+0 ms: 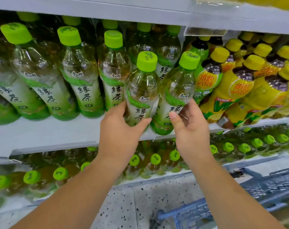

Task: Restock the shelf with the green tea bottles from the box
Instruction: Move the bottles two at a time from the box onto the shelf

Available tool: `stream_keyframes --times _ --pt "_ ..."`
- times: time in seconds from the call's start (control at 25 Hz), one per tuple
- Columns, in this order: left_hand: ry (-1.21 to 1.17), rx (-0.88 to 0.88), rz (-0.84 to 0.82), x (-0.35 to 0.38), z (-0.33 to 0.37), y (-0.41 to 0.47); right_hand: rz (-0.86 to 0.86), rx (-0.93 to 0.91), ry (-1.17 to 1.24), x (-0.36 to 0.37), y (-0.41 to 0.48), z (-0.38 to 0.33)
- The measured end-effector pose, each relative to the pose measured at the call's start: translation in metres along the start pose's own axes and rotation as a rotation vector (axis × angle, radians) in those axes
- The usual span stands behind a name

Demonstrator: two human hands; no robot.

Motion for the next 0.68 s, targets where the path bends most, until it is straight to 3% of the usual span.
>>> stream_keyframes --times 0.12,0.36,0.68 --pt "0.039 -0.081 -0.062 0.002 -0.016 -0.009 0.026 0.021 -0.026 0.001 0.000 0.000" --pt "0.035 -0.180 -0.035 -0.002 -0.034 -0.010 0.081 0.163 -0.137 0.005 -0.023 0.022" --pt "0.071 -0.202 -0.040 0.002 -0.036 0.002 0.092 0.182 -0.230 0.013 -0.010 0.027"
Point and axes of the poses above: each hand's wrist, its own y-axis towards the middle knuckle, its own x-axis out of the palm, z = x × y, the point moved 2 cm from there along y, towards the middle knuckle, and after that the axes turned 2 degrees about y, right-handed, at the moved point
